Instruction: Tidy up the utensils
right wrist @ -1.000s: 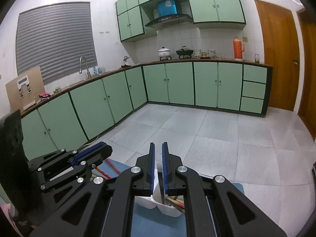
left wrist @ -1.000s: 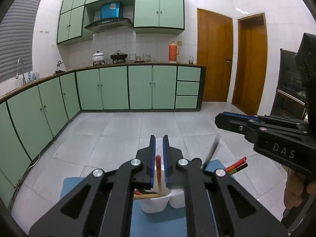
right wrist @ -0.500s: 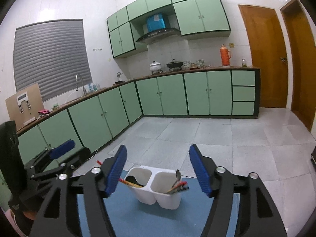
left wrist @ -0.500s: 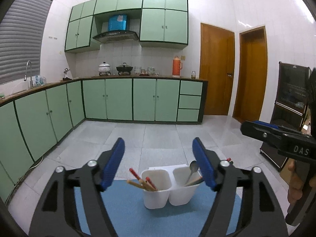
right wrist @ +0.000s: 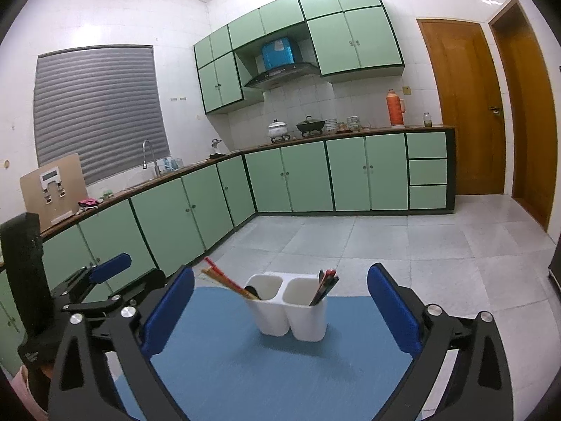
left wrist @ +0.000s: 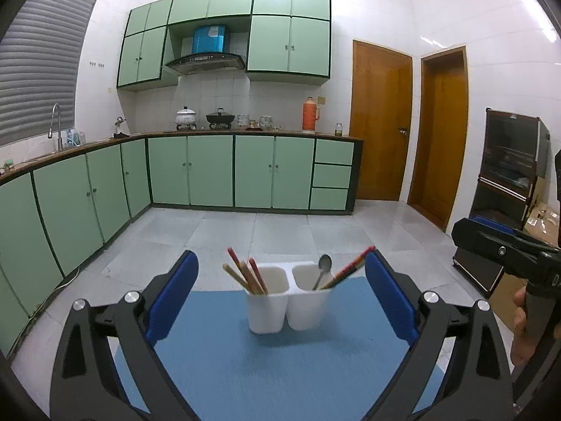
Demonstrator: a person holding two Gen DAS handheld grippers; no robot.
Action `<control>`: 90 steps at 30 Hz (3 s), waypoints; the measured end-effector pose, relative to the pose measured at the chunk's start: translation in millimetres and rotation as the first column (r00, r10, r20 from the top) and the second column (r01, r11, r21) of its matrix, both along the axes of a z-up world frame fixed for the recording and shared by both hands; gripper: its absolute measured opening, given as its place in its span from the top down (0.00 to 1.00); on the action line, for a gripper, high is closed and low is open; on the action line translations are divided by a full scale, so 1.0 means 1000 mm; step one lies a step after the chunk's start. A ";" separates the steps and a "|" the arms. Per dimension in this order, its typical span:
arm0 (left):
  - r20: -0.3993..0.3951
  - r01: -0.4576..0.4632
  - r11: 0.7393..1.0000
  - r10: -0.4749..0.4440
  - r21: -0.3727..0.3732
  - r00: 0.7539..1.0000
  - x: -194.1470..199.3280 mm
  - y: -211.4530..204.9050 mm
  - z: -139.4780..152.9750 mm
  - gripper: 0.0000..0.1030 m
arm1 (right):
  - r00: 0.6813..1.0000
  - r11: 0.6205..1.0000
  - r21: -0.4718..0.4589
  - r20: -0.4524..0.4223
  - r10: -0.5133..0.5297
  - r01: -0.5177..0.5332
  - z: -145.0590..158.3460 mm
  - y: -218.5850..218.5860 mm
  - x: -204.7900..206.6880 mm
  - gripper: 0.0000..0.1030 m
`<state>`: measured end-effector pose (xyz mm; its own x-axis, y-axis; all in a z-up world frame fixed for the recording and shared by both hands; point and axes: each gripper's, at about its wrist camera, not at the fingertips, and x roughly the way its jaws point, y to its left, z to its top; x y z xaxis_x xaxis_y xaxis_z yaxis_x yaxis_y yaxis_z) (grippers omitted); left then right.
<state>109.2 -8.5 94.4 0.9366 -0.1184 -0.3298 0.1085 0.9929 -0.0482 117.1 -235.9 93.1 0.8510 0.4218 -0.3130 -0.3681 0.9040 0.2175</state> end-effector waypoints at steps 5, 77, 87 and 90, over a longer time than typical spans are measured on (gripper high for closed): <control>-0.007 -0.001 1.000 0.001 0.000 1.000 -0.021 -0.003 0.001 0.08 | 1.000 1.000 -0.010 -0.001 0.009 -0.009 -0.002 0.001 -0.021 0.06; -0.092 -0.013 1.000 0.014 0.007 0.996 -0.064 -0.002 -0.024 0.08 | 0.997 0.997 -0.073 -0.072 0.031 -0.036 -0.034 0.020 -0.055 0.06; -0.092 -0.015 1.000 0.015 0.008 0.996 -0.064 -0.002 -0.024 0.08 | 0.997 0.997 -0.073 -0.074 0.030 -0.036 -0.035 0.020 -0.056 0.06; -0.092 -0.015 1.000 0.015 0.007 0.996 -0.064 -0.001 -0.024 0.08 | 0.997 0.997 -0.074 -0.073 0.031 -0.036 -0.035 0.020 -0.055 0.06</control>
<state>44.9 -9.8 70.2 0.9040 -0.1022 -0.4151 0.0890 0.9947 -0.0512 61.7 -215.7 58.2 0.8108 0.4228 -0.4048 -0.3842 0.9062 0.1769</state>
